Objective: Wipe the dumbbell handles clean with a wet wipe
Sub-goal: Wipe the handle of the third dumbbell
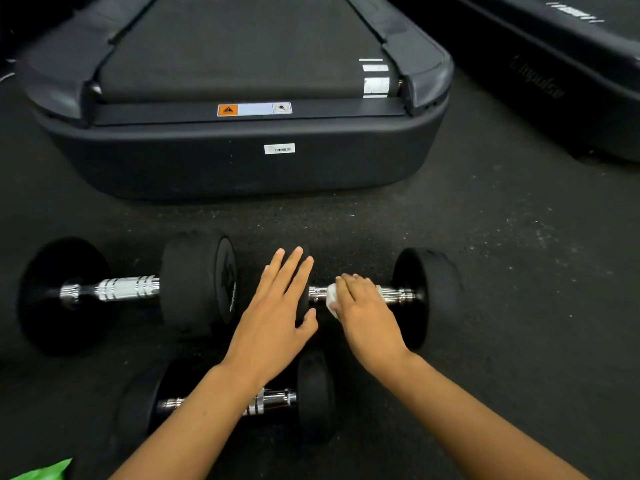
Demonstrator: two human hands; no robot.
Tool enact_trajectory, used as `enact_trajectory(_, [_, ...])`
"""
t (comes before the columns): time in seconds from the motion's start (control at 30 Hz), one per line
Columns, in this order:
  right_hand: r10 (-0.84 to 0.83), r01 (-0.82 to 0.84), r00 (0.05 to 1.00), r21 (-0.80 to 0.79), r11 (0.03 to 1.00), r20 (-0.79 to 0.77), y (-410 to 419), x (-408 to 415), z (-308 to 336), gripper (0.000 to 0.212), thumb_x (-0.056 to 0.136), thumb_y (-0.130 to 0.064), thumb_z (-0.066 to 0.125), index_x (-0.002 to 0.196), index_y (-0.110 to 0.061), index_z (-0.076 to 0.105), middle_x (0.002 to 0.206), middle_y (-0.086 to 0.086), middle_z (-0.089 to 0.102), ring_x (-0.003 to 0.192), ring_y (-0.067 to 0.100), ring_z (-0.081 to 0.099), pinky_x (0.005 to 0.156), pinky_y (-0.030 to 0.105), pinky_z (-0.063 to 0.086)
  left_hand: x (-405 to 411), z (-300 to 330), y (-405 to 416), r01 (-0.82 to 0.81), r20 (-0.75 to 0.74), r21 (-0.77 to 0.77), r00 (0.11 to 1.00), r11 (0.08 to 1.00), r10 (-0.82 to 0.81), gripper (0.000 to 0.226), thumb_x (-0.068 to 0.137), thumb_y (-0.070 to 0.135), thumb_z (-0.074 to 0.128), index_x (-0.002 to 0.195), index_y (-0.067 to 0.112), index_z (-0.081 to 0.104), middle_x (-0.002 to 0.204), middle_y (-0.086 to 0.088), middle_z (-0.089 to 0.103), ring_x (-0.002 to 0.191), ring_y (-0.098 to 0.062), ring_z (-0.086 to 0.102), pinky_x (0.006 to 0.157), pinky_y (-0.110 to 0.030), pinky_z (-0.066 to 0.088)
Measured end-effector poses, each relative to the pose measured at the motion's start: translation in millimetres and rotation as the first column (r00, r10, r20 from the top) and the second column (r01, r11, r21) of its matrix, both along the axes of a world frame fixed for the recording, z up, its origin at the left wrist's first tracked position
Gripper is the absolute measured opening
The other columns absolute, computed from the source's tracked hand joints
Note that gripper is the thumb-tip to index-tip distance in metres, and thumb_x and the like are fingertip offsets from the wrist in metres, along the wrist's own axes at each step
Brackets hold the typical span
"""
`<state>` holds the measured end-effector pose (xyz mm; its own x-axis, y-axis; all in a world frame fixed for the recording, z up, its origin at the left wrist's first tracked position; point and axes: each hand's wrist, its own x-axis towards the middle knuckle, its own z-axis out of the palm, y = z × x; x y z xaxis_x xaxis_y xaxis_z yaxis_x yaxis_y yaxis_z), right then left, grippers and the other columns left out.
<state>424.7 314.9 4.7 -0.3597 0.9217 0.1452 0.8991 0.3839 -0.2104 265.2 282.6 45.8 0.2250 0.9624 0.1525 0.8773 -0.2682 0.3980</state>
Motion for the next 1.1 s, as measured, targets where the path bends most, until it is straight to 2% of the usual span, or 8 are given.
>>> enact_trajectory(0.07, [0.062,-0.062,0.996,0.009,0.998,-0.059,6.2,-8.9,0.1,0.042,0.073,-0.008,0.074,0.112,0.004,0.061,0.103,0.019,0.066,0.095,0.034,0.064,0.089,0.042,0.049,1.0,-2.2,-0.9,-0.012,0.026,0.000,1.000,1.000,0.012,0.072,0.090,0.028,0.052,0.145,0.026,0.005,0.155,0.012,-0.004,0.139,-0.002,-0.018,0.107,-0.014,-0.015])
enact_trajectory(0.23, [0.215,-0.213,0.977,0.118,0.970,0.000,4.6,4.9,0.4,0.048,0.070,0.004,0.060,0.118,-0.003,0.061,0.117,0.015,0.064,0.108,0.029,0.061,0.098,0.039,0.037,0.4,-3.0,-4.1,-0.015,0.067,-0.001,0.998,1.000,0.015,0.072,0.089,0.027,0.054,0.144,0.029,0.007,0.154,0.017,-0.002,0.139,0.000,-0.016,0.106,-0.012,-0.010])
enact_trajectory(0.33, [0.092,-0.107,0.982,-0.087,0.990,-0.163,14.3,-0.8,18.1,0.045,0.082,0.002,0.056,0.125,-0.011,0.054,0.109,0.009,0.066,0.100,0.028,0.062,0.086,0.032,0.048,1.6,-3.4,-4.0,-0.024,0.087,0.000,0.996,1.000,0.024,0.072,0.089,0.025,0.055,0.145,0.029,0.010,0.154,0.016,-0.001,0.139,0.000,-0.016,0.110,-0.018,-0.005])
enact_trajectory(0.4, [0.039,-0.059,0.988,-0.130,0.990,-0.151,20.2,-13.7,22.0,0.041,0.086,-0.004,0.054,0.125,-0.015,0.049,0.101,0.008,0.066,0.089,0.028,0.063,0.073,0.036,0.049,2.5,-4.3,-3.5,-0.035,0.095,0.005,0.995,0.999,0.034,0.071,0.088,0.023,0.056,0.146,0.026,0.014,0.153,0.016,0.001,0.140,0.000,-0.014,0.111,-0.021,-0.004])
enact_trajectory(0.6, [0.119,-0.110,0.985,0.082,0.991,-0.122,3.5,0.8,3.3,0.047,0.061,0.008,0.059,0.106,-0.002,0.066,0.109,0.016,0.067,0.099,0.031,0.065,0.085,0.037,0.047,0.7,-4.5,-3.7,-0.028,0.134,0.009,0.991,1.000,0.027,0.070,0.087,0.023,0.058,0.146,0.027,0.020,0.153,0.018,0.005,0.140,0.001,-0.010,0.100,0.001,-0.008])
enact_trajectory(0.8, [0.172,-0.172,0.985,0.093,0.981,0.010,4.1,-4.4,-6.6,0.035,0.086,-0.017,0.052,0.115,-0.002,0.062,0.112,0.015,0.065,0.106,0.030,0.062,0.093,0.039,0.046,1.8,-7.8,-4.3,-0.048,0.150,0.009,0.988,0.999,0.046,0.070,0.086,0.020,0.060,0.145,0.023,0.025,0.154,0.013,0.011,0.142,-0.002,-0.005,0.115,-0.026,0.006])
enact_trajectory(0.93, [0.102,-0.108,0.988,-0.053,0.993,-0.112,18.2,-2.0,4.7,0.024,0.083,-0.012,0.065,0.106,-0.007,0.065,0.097,0.010,0.068,0.091,0.029,0.065,0.073,0.034,0.052,0.6,-4.4,-4.0,-0.034,0.152,0.011,0.988,0.999,0.032,0.071,0.087,0.022,0.059,0.145,0.028,0.020,0.153,0.019,0.005,0.140,0.001,-0.009,0.105,-0.005,-0.005])
enact_trajectory(1.1, [0.191,-0.186,0.981,0.100,0.977,-0.043,7.2,0.7,-0.9,0.031,0.085,-0.021,0.053,0.110,-0.007,0.066,0.107,0.009,0.069,0.100,0.025,0.065,0.088,0.034,0.049,1.1,-4.7,-4.4,-0.034,0.143,-0.006,0.989,0.999,0.034,0.070,0.087,0.023,0.059,0.145,0.027,0.021,0.153,0.019,0.006,0.140,0.001,-0.008,0.110,-0.018,-0.001])
